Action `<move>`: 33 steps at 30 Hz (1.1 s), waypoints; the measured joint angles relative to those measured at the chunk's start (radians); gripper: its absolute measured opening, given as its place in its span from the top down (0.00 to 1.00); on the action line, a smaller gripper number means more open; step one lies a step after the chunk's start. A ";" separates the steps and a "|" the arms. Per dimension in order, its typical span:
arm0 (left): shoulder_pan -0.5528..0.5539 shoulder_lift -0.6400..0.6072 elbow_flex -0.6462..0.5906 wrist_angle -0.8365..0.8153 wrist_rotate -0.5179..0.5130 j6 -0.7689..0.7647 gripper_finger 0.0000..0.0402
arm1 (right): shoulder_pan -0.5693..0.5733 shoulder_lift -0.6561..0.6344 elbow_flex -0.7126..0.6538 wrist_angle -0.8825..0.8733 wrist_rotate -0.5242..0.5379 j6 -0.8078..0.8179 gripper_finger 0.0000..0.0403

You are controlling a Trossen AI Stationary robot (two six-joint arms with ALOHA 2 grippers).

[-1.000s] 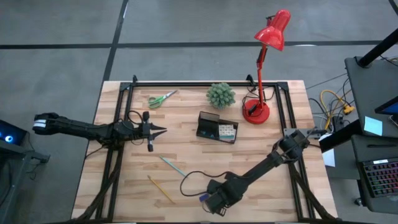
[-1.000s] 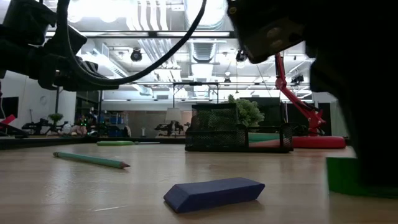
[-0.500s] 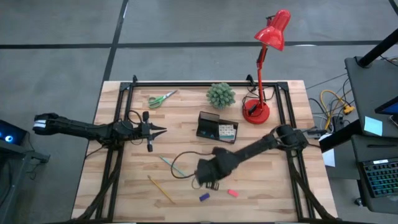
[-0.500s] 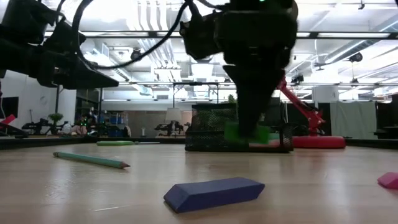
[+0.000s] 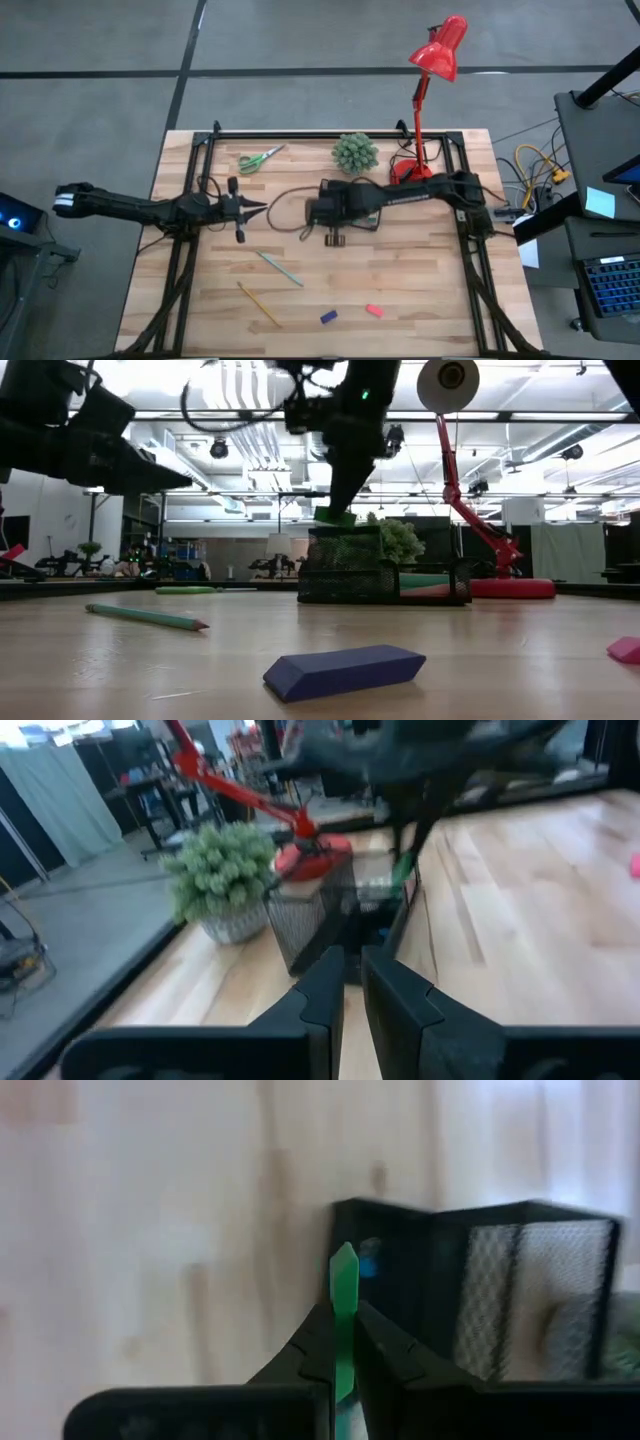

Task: Pick and place office supplies into organizer
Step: Put the green eraser into the black desk organizer

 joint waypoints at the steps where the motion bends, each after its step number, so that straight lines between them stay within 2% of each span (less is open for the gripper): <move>1: 0.000 -0.004 0.000 0.012 0.000 0.000 0.93 | -0.011 0.001 -0.001 0.010 0.000 -0.016 0.97; 11: -0.001 -0.026 0.000 0.074 -0.002 -0.023 0.93 | -0.077 0.006 -0.057 0.046 -0.011 -0.129 0.97; 14: 0.000 -0.026 0.000 0.080 -0.003 -0.019 0.93 | -0.095 0.006 -0.082 0.057 -0.013 -0.134 0.97; 19: 0.000 -0.023 0.007 0.087 -0.003 -0.021 0.93 | -0.123 0.006 -0.111 0.093 -0.091 -0.141 0.97; 33: 0.000 -0.006 0.008 0.076 -0.003 -0.018 0.93 | -0.134 0.007 -0.137 0.168 -0.094 -0.141 0.96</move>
